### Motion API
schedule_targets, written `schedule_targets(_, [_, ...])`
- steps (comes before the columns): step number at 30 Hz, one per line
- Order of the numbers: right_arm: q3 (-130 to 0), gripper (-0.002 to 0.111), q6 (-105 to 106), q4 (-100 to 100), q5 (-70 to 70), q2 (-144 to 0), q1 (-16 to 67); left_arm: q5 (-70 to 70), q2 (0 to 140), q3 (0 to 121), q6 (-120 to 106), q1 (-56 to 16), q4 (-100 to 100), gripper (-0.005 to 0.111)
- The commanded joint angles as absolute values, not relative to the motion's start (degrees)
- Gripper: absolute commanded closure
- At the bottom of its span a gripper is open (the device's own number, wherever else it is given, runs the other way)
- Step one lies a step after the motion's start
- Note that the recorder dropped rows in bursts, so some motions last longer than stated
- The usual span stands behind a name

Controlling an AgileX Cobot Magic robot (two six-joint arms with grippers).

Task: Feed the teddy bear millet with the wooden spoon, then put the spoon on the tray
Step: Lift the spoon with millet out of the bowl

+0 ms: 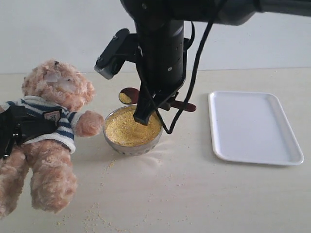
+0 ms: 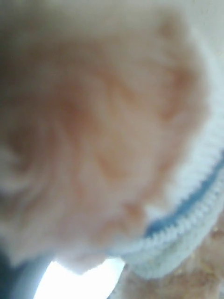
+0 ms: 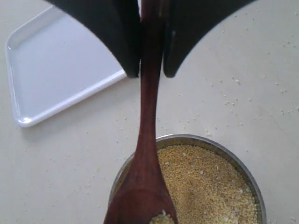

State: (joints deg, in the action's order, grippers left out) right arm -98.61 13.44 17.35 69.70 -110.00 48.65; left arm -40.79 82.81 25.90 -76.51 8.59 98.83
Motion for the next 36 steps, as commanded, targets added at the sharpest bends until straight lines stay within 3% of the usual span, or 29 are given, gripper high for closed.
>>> schedule_targets(1, [-98.8,0.108,14.1,16.6,70.0,-107.7,48.5,-41.4,82.6,26.0,-77.0,8.1,99.9,0.102])
schedule_targets(36, [-98.7,0.108,-1.0,25.8,70.0,-113.5,48.5,-41.4,82.6,26.0,-80.7,8.1,99.9,0.102])
